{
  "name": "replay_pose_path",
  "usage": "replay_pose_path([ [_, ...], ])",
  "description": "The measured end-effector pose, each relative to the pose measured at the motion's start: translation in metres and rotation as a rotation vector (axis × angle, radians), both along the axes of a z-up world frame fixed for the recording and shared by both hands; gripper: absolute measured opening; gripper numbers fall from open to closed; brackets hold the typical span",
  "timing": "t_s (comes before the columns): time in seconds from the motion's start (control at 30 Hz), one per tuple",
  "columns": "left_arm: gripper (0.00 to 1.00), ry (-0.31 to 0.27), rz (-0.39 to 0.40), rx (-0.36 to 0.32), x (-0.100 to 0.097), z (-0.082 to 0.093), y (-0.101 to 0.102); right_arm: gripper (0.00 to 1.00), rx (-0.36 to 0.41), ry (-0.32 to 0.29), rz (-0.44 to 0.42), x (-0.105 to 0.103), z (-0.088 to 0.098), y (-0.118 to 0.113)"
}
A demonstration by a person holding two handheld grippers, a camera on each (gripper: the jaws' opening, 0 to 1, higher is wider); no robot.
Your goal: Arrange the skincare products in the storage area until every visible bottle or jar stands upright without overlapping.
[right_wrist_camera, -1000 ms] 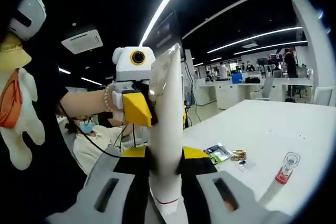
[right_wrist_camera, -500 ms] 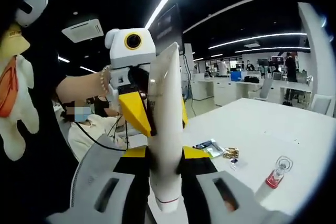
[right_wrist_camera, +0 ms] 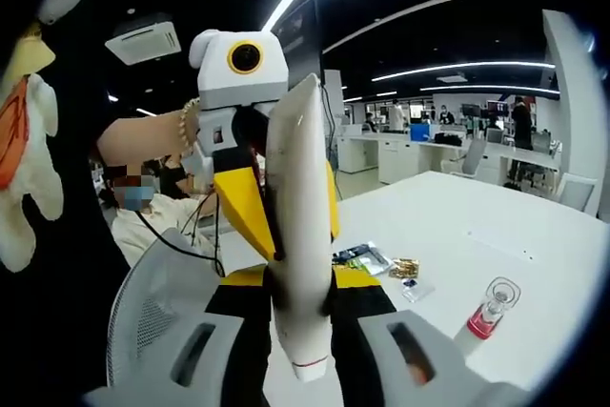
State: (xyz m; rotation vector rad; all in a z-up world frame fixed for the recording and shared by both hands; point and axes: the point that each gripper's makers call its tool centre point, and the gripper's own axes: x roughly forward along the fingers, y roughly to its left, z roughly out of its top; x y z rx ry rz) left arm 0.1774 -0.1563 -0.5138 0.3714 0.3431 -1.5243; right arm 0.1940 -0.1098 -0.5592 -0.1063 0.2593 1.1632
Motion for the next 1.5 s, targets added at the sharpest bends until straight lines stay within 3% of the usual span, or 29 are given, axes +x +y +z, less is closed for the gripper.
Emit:
replay_pose_path([
  [0.33, 0.11, 0.015, -0.039, 0.05, 0.011, -0.031, -0.005, 0.23, -0.073, 0.014, -0.068, 0.006, -0.028, -0.012],
  [0.5, 0.1, 0.02, -0.049, 0.099, 0.015, -0.053, -0.01, 0.24, -0.079, 0.064, -0.119, 0.011, -0.05, -0.017],
  [0.8, 0.1, 0.024, -0.034, 0.118, 0.024, -0.072, -0.021, 0.27, -0.086, 0.087, -0.214, 0.017, -0.066, -0.032],
  [0.87, 0.1, 0.026, -0.032, 0.126, 0.026, -0.076, -0.022, 0.28, -0.048, 0.113, -0.247, 0.019, -0.069, -0.036],
  [1.0, 0.1, 0.005, -0.022, 0.199, 0.04, -0.098, -0.015, 0.26, -0.076, 0.107, -0.287, 0.02, -0.075, -0.046],
  [1.3, 0.1, 0.009, 0.017, 0.213, 0.059, -0.114, -0.011, 0.41, -0.071, 0.133, -0.364, 0.018, -0.083, -0.062],
  [1.5, 0.1, 0.021, 0.015, 0.174, 0.067, -0.119, -0.018, 0.51, -0.07, 0.134, -0.415, 0.017, -0.084, -0.07],
])
